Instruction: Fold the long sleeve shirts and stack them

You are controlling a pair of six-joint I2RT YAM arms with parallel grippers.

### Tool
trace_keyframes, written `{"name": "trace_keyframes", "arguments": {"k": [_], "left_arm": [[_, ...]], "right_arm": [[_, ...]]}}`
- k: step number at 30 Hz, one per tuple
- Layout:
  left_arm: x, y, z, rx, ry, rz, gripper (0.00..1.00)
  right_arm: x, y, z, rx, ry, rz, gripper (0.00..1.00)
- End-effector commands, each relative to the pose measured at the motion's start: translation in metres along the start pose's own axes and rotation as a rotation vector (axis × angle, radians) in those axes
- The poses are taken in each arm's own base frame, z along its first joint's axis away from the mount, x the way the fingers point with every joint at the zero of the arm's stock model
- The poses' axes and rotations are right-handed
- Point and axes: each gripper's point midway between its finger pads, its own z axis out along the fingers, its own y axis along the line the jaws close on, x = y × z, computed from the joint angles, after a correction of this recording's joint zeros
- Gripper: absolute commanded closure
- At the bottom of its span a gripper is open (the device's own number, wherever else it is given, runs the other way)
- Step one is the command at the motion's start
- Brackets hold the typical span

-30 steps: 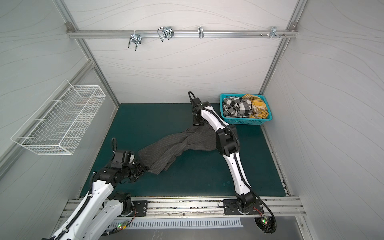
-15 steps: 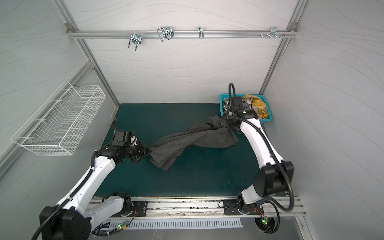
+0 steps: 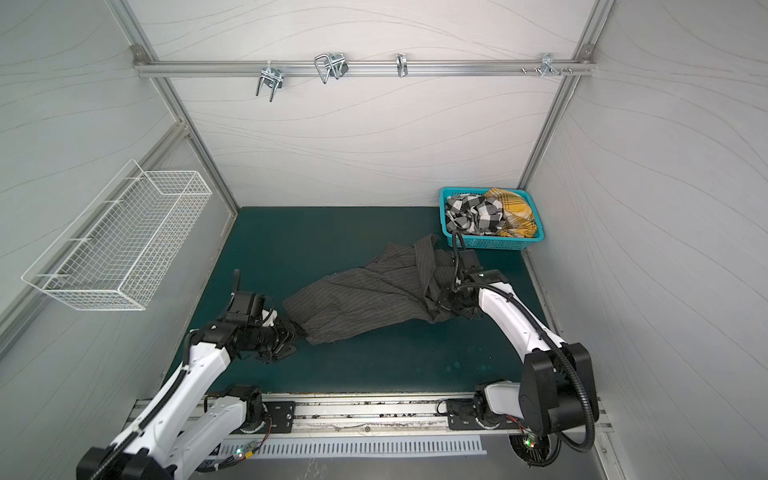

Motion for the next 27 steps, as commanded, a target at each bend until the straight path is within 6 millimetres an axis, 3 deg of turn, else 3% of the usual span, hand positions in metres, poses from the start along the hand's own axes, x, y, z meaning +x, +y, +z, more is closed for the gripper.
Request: {"name": "trace_keyframes", "arguments": {"k": [1, 4, 10, 15, 18, 22, 27], "left_arm": [[0.023, 0.021, 0.006, -0.027, 0.024, -0.092, 0.48], [0.026, 0.011, 0.016, 0.056, 0.016, -0.112, 0.46], [0.002, -0.033, 0.035, 0.209, 0.001, -0.094, 0.43], [-0.021, -0.05, 0.04, 0.138, -0.05, 0.011, 0.44], [-0.028, -0.053, 0.048, 0.116, -0.05, 0.037, 0.56], [-0.028, -0.061, 0.054, 0.14, -0.018, 0.045, 0.8], [-0.022, -0.063, 0.046, 0.132, 0.0, 0.055, 0.99]], "right_arm": [[-0.008, 0.016, -0.006, -0.056, -0.021, -0.003, 1.0], [-0.008, 0.018, -0.007, -0.06, -0.018, -0.005, 1.0], [-0.002, 0.018, -0.009, -0.07, -0.011, -0.011, 1.0], [0.002, 0.017, -0.01, -0.077, -0.005, -0.009, 1.0], [0.002, 0.018, -0.01, -0.081, -0.004, -0.01, 1.0], [0.0, 0.017, -0.011, -0.074, -0.01, -0.015, 1.0], [-0.008, 0.016, -0.013, -0.072, -0.029, -0.009, 1.0]]}}
